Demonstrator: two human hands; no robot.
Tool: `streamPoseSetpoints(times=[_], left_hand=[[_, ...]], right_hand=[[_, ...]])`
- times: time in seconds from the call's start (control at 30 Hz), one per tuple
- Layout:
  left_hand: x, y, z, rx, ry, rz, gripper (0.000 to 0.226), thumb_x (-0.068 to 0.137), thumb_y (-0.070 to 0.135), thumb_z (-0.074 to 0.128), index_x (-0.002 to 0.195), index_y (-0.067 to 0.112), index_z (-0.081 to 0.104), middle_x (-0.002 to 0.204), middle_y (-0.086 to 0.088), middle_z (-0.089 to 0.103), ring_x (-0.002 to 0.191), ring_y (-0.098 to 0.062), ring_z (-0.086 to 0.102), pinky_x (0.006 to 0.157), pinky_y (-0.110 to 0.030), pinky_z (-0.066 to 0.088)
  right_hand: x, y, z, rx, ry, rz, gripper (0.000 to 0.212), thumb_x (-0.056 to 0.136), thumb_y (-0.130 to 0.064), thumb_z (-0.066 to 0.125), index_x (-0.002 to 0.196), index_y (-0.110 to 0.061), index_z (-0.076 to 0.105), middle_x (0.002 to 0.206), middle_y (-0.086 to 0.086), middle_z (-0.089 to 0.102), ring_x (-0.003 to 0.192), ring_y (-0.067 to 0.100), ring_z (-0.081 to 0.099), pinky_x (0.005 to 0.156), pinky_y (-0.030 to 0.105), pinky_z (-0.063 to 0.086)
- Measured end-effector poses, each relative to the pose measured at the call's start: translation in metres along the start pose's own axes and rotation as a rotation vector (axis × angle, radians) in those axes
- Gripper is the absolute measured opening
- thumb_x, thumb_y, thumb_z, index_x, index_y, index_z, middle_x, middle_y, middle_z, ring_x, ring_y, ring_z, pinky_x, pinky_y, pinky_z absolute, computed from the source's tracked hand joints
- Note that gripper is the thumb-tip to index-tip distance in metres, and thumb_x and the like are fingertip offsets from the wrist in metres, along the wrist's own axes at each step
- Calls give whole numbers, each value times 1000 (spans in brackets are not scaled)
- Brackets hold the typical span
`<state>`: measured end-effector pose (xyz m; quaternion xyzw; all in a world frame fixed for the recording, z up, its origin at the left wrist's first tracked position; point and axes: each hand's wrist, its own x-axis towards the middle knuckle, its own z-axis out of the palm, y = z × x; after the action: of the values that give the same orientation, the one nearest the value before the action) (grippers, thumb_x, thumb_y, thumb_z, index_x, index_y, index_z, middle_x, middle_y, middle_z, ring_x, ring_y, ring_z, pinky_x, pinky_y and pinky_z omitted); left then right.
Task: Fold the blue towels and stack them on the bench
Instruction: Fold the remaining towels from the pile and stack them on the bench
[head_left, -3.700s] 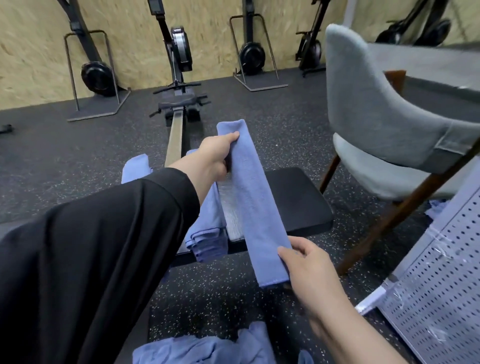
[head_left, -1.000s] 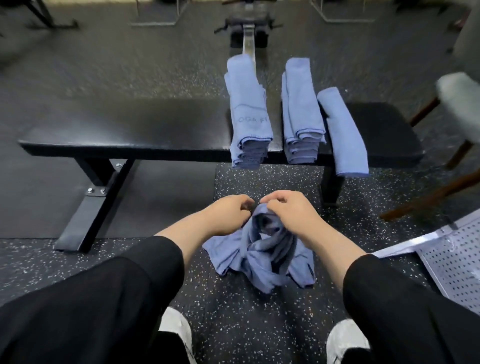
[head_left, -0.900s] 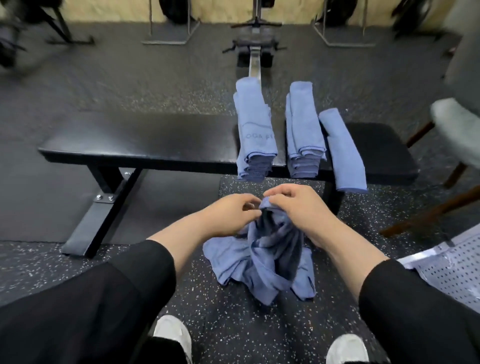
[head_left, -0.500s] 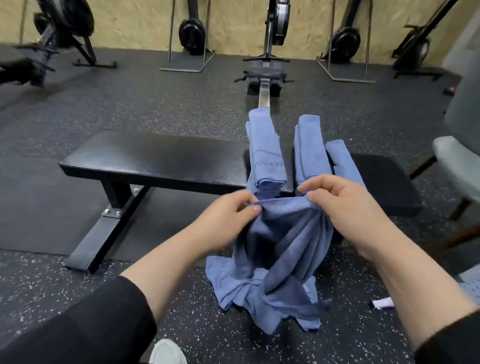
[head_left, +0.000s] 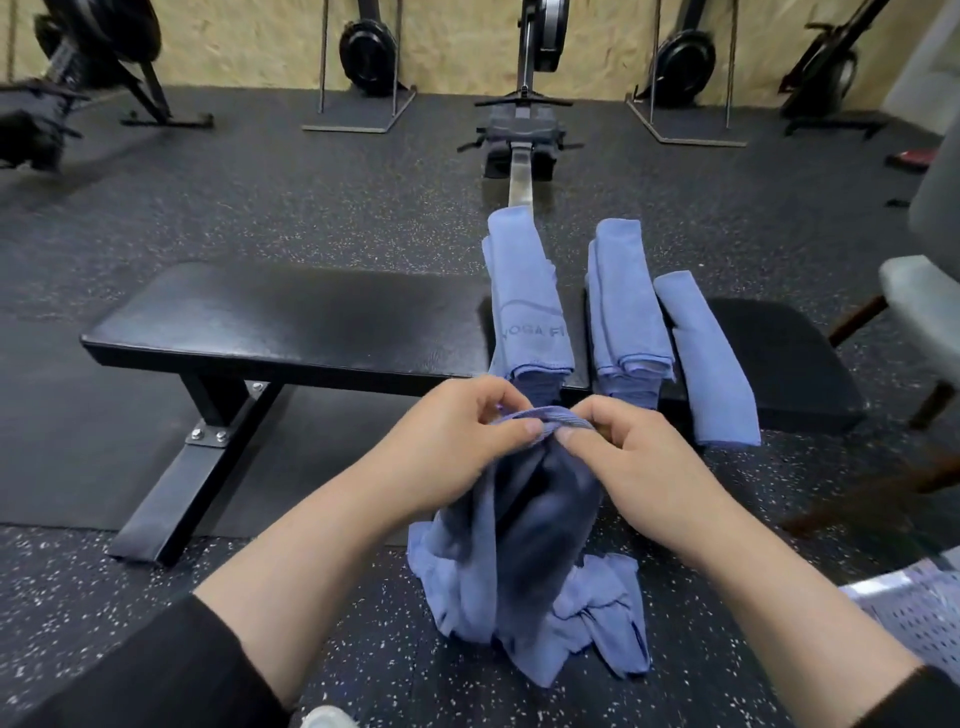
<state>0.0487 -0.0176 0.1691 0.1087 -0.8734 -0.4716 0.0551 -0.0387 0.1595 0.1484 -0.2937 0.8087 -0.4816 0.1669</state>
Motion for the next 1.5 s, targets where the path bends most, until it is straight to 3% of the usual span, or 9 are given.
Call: streamPoseSetpoints(times=[0.17,0.33,0.5,0.67,0.87,1.13,1.27,1.37,1.5], left_hand=[[2,-15,-14,214,-80,-178,19,89,12,52,85,24,67,67,1,69,62,-22,65,57,-31,48],[6,-31,-22,303,88,-256,22,91,14,52,81,26,67,71,7,66,66,-12,56,55,-27,37],[10,-42,-25,-83,393,-170,23,84,38,69,75,17,68,65,-6,65,63,-15,54,72,-48,55],[9,-24,-17,-388,426,-61,42,91,44,67,80,4,63,73,-8,56,70,-15,46,69,-36,39],[6,-1,7,-115,421,55,31,95,33,64,70,14,63,64,-1,60,60,-4,46,60,-21,39],[12,12,39,108,164,331,21,100,30,47,87,20,60,119,7,65,117,1,52,98,-13,36],[12,17,43,134,96,220,22,104,33,48,85,24,56,74,15,58,74,-4,51,69,-27,40],[13,20,42,122,133,199,26,102,34,52,79,23,52,66,13,53,68,-5,49,62,-23,36],[14,23,39,73,336,189,33,100,29,57,73,10,51,61,3,50,65,-14,47,62,-26,37]], right_hand=[[4,9,-2,258,108,75,21,100,-27,61,90,-11,69,83,14,72,76,14,61,76,41,51],[6,16,-11,336,186,110,24,99,-30,59,90,-10,67,81,12,66,77,18,56,76,40,45],[4,20,-20,292,267,174,18,100,-25,61,90,-13,69,89,15,72,79,16,60,78,39,48],[1,18,-20,140,234,137,20,91,-25,72,75,-23,60,63,-7,50,60,9,40,60,30,33],[-4,6,-18,140,190,76,11,91,-23,74,80,-23,72,75,-5,73,69,5,59,72,31,49],[-6,-3,-12,80,88,1,20,99,-14,60,93,-26,76,86,-6,76,82,13,66,82,29,50],[-7,-1,-13,123,95,9,18,94,-10,66,91,-24,77,86,2,77,79,17,66,78,32,51],[-7,-1,-15,181,144,33,13,91,-10,72,84,-21,74,79,-3,76,73,6,63,69,17,48],[-9,-2,-14,112,71,48,16,87,-24,77,76,-16,69,63,4,63,58,6,49,55,19,38]])
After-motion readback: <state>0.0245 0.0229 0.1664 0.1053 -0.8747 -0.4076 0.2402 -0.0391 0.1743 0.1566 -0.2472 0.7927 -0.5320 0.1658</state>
